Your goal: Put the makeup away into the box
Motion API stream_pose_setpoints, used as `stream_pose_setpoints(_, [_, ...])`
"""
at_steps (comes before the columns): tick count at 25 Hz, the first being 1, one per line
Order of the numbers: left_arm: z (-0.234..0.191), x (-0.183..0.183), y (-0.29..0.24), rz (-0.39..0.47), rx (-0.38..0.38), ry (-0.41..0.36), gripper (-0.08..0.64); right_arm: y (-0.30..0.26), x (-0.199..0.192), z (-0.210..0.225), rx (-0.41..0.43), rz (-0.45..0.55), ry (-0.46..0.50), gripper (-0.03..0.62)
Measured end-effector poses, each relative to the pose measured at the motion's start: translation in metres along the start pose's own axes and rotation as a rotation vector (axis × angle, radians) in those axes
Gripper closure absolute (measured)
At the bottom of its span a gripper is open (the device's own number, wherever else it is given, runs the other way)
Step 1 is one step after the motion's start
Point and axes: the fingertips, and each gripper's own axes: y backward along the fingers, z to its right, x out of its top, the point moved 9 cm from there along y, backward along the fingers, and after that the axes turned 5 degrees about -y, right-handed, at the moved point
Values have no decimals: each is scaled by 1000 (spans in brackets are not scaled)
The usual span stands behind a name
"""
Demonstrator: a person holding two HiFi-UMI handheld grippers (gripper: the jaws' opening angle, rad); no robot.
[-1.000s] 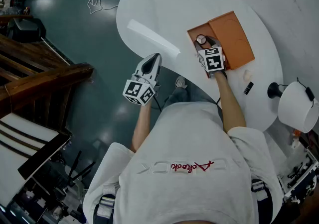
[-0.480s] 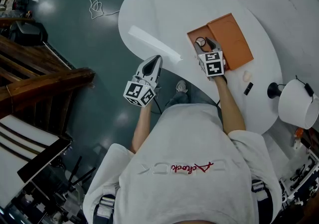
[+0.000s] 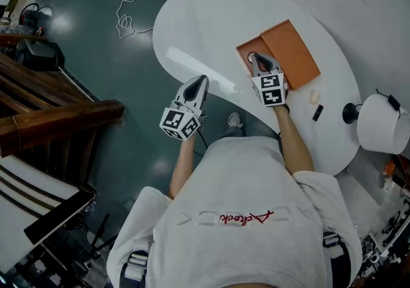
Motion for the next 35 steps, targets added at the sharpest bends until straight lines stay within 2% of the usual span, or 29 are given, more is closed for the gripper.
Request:
stream_pose_setpoints(5, [14, -3, -23, 1, -64, -25, 549, 21, -5, 22, -65, 57, -44, 568])
stream_pose_setpoints(9, [36, 0, -48, -6, -184, -48, 549, 59, -21, 48, -176, 77, -125, 568])
stream_pose_setpoints(16, [96, -6, -101, -45, -421, -69, 549, 144, -77, 101, -418, 73, -295, 568])
stream_pose_setpoints(23, [154, -15, -142, -91, -601, -83, 549, 211, -135, 128, -596, 42, -438, 568])
stream_pose_setpoints(29, [185, -25, -160, -133, -689, -91, 549, 236, -170, 133, -663, 6, -520, 568])
stream_pose_setpoints(33, [192, -30, -164, -157, -703, -90, 549, 232, -189, 128, -630, -41, -561, 562])
stream_pose_setpoints(34, [191, -31, -165, -162, -701, -89, 551, 229, -194, 128, -615, -55, -577, 492])
stream_pose_setpoints(35, [190, -32, -166, -166, -698, -88, 549, 226, -199, 127, -600, -70, -589, 386])
